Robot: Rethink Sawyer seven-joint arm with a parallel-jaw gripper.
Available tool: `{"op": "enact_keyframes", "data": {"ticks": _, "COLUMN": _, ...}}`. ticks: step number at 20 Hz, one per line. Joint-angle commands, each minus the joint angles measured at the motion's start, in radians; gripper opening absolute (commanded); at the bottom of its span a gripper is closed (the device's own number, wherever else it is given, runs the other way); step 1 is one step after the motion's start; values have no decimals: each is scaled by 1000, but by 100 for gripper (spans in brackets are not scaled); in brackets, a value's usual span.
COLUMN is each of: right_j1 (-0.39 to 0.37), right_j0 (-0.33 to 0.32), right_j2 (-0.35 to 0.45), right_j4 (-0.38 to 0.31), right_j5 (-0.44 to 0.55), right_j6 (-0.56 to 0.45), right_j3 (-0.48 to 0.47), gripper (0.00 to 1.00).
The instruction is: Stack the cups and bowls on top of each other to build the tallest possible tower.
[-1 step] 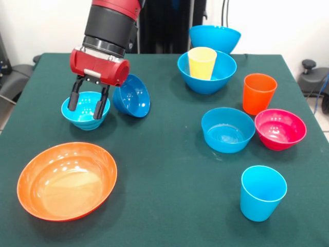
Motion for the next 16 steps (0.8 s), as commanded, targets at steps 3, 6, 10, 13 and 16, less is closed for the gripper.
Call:
{"op": "enact_keyframes", "data": {"ticks": 3, "right_j1": -7, "right_j0": 35, "right_j2": 105, "right_j4": -41, "right_j5": 43, "right_j6": -3, "right_j3": 41, "gripper": 100}}
{"op": "enact_keyframes", "data": {"ticks": 6, "right_j1": -71, "right_j0": 28, "right_j2": 114, "right_j4": -57, "right_j5": 75, "right_j6": -7, "right_j3": 116, "gripper": 100}}
{"op": "enact_keyframes", "data": {"ticks": 10, "right_j1": -179, "right_j0": 8, "right_j2": 140, "right_j4": -86, "right_j5": 124, "right_j6": -30, "right_j3": 229, "gripper": 100}}
{"op": "enact_keyframes", "data": {"ticks": 13, "right_j1": -224, "right_j0": 23, "right_j2": 124, "right_j4": -90, "right_j5": 121, "right_j6": -22, "right_j3": 290, "gripper": 100}}
{"op": "enact_keyframes", "data": {"ticks": 16, "right_j1": -259, "right_j0": 57, "right_j2": 90, "right_j4": -80, "right_j5": 118, "right_j6": -11, "right_j3": 335, "gripper": 100}}
